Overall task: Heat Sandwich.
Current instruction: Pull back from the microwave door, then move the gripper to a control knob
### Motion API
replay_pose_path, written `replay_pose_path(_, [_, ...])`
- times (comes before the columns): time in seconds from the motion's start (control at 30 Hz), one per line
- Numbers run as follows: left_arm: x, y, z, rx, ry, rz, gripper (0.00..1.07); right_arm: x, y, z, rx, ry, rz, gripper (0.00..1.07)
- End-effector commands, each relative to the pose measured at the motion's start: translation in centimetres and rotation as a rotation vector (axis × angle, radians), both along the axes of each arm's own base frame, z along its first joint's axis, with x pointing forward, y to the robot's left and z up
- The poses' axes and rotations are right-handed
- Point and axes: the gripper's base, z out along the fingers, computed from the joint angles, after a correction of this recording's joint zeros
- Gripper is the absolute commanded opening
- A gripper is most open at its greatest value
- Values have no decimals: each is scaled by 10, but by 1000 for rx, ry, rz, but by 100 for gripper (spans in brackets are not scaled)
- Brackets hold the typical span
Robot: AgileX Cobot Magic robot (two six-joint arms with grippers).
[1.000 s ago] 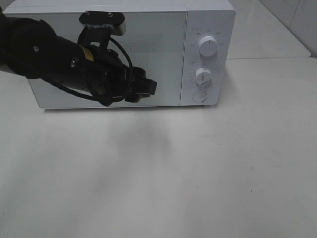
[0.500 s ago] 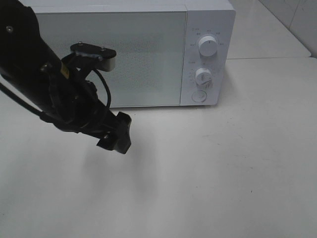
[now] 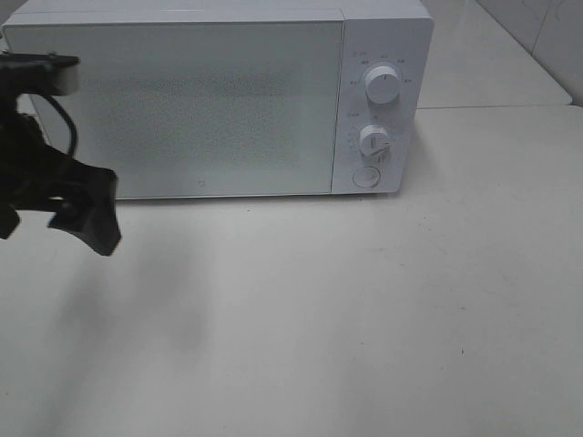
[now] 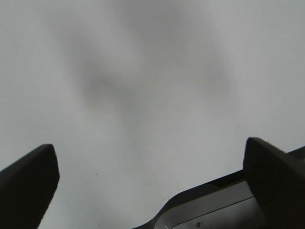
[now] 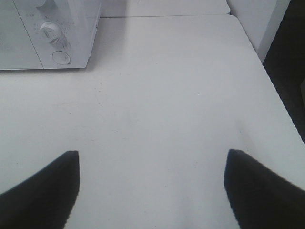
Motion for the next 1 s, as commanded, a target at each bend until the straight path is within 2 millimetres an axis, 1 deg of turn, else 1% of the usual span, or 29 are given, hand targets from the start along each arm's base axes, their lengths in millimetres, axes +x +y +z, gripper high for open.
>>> replay_pose_path(0.03, [-2,29,12,9,5,60,99,-3,0,0,-4,-36,-2,75])
replay_pose_path(0.07, [-3,35,15,11,3,69,99,-3,0,0,-4,-36,-2,75])
replay_pose_path(0.1, [-3,35,15,11,3,69,99,-3,0,0,-4,-36,-2,75])
replay_pose_path(0.13, [-5,52,23,11,-7,114,99,-3,0,0,-4,-36,-2,75])
replay_pose_path(0.2, [-7,66,28,15,-7,144,99,-3,0,0,-4,-36,-2,75])
replay_pose_path(0.23, [-11,81,33,17,-6,188,99,-3,0,0,-4,-36,-2,75])
replay_pose_path(0.27, [-11,81,33,17,-6,188,99,-3,0,0,-4,-36,-2,75])
replay_pose_path(0.37, [-20,99,37,5,-15,259,98,-3,0,0,-4,-36,-2,75])
replay_pose_path(0.4, [-27,106,38,-20,-23,307,98,-3,0,0,-4,-36,-2,75])
replay_pose_path(0.43, [-27,106,38,-20,-23,307,98,-3,0,0,-4,-36,-2,75])
replay_pose_path(0.5, [-37,110,38,-40,-28,337,98,-3,0,0,-4,-36,-2,75])
replay_pose_path(0.53, [-48,111,38,-34,-39,339,98,-3,0,0,-4,-36,-2,75])
replay_pose_path(0.57, [-54,111,38,-31,-47,338,98,-3,0,0,-4,-36,-2,75])
replay_pose_path(0.6, [-54,111,38,-31,-47,338,98,-3,0,0,-4,-36,-2,75])
replay_pose_path(0.67, [-65,111,39,-32,-60,338,98,-3,0,0,-4,-36,-2,75])
replay_pose_path(0.7, [-77,111,40,-34,-82,336,98,-3,0,0,-4,-36,-2,75])
replay_pose_path(0.73, [-83,111,40,-31,-94,335,98,-3,0,0,-4,-36,-2,75])
replay_pose_path(0.77, [-83,111,40,-31,-94,335,98,-3,0,0,-4,-36,-2,75])
replay_pose_path(0.8, [-89,111,40,-30,-106,335,98,-3,0,0,-4,-36,-2,75])
replay_pose_path(0.83, [-96,110,41,-31,-122,334,98,-3,0,0,-4,-36,-2,75])
replay_pose_path(0.87, [-110,110,41,-32,-157,326,98,-3,0,0,-4,-36,-2,75])
replay_pose_path(0.9, [-115,110,41,-32,-172,322,98,-3,0,0,-3,-36,-2,75])
replay_pose_path(0.93, [-115,110,41,-32,-172,322,98,-3,0,0,-3,-36,-2,75])
replay_pose_path(1.0, [-127,109,42,-35,-212,316,98,-3,0,0,-3,-36,-2,75])
